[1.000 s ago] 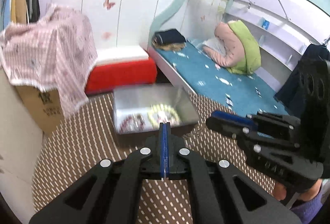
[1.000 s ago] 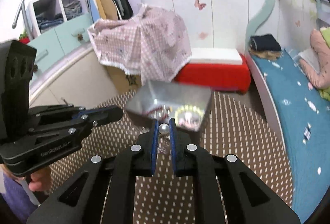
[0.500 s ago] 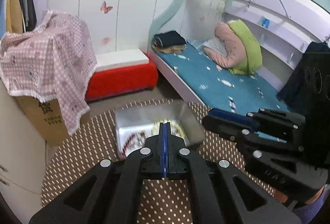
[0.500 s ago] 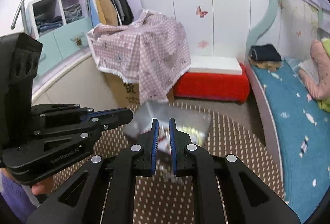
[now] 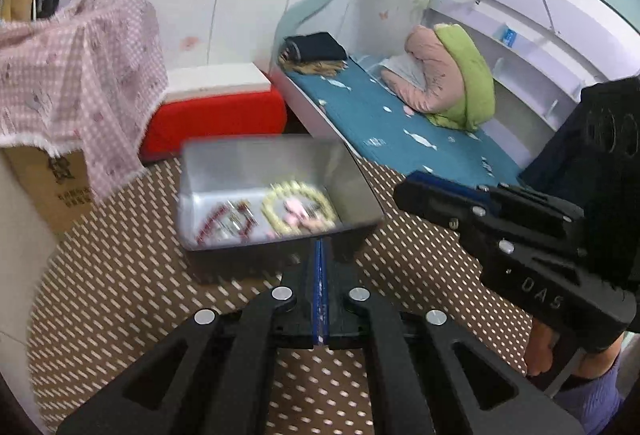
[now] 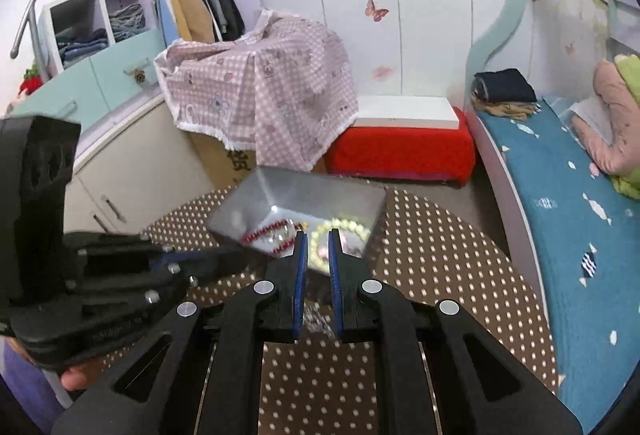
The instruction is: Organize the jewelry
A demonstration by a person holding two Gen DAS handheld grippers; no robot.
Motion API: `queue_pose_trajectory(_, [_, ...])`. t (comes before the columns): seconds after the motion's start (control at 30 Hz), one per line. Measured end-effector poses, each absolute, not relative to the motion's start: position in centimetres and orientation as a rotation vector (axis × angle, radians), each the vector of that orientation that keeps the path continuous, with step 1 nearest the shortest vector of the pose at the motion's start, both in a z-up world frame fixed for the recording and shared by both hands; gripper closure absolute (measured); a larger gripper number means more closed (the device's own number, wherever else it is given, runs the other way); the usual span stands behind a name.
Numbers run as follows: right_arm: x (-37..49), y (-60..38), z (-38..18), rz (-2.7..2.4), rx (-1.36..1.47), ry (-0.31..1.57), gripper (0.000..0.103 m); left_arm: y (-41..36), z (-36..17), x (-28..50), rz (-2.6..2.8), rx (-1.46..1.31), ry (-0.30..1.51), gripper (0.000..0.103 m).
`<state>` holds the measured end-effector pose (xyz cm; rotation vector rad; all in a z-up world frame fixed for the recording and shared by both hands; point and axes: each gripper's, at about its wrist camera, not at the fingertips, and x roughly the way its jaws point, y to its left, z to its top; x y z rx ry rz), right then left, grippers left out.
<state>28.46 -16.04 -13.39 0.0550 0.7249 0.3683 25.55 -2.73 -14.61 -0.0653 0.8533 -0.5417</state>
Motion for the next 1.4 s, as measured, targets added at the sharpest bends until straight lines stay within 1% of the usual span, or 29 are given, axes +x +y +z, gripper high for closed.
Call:
queue_pose_trajectory(0.27, [27.0,-17.7,-17.6,0.357,0.074,0.811,0.09,-5.1,-18.9,25.1,-0.52,-0.073,0.941,0.102])
queue_pose_trajectory(0.3, [27.1,-18.1,-18.2,0.358,0.088,0.827,0.09,-5.2,-19.1,25.3,-0.507,-0.08,0.938,0.099])
queue_pose_trajectory(0.33, [27.1,-18.3,-18.7,0.355,0.09,0.832,0.089,-5.2,-19.2,25.5,-0.496,-0.085,0.939,0.082])
queue_pose_trajectory(0.37, [27.1,-18.4,-19.0,0.354,0.09,0.839,0.085,-5.3,-19.4,25.7,-0.482,-0.097,0.944,0.063])
queue_pose_trajectory(0.5, [27.2,-19.3,-19.9,0.354,0.117,0.843,0.078,-5.9,-19.7,26.3,-0.441,-0.086,0.947,0.06])
queue_pose_trajectory(0.6, [27.2,-19.9,-20.1,0.358,0.131,0.84,0.076,-6.7,-20.3,26.9,-0.418,-0.065,0.978,0.06])
queue_pose_trajectory(0.7, [27.3,-20.5,-20.1,0.362,0.147,0.836,0.073,-7.7,-20.4,27.2,-0.387,-0.012,0.966,0.06])
queue_pose_trajectory(0.8, [27.2,-21.1,-20.2,0.363,0.157,0.833,0.071,-8.8,-20.5,27.1,-0.349,0.057,0.967,0.063])
queue_pose_trajectory(0.87, [27.2,-21.5,-20.1,0.365,0.16,0.829,0.066,-9.3,-20.6,26.7,-0.346,0.101,0.951,0.076])
queue_pose_trajectory(0.93, [27.1,-21.6,-20.0,0.37,0.162,0.825,0.063,-9.4,-20.4,26.6,-0.377,0.088,0.963,0.091])
queue_pose_trajectory(1.03, [27.2,-21.4,-19.7,0.372,0.158,0.819,0.062,-9.7,-20.3,26.4,-0.381,0.123,0.95,0.093])
queue_pose_trajectory(1.13, [27.4,-21.4,-19.3,0.371,0.168,0.814,0.062,-9.3,-20.1,26.1,-0.413,0.114,0.954,0.096])
queue_pose_trajectory(1.4, [27.8,-21.7,-18.2,0.365,0.205,0.801,0.062,-6.5,-18.1,24.4,-0.455,0.06,0.909,0.096])
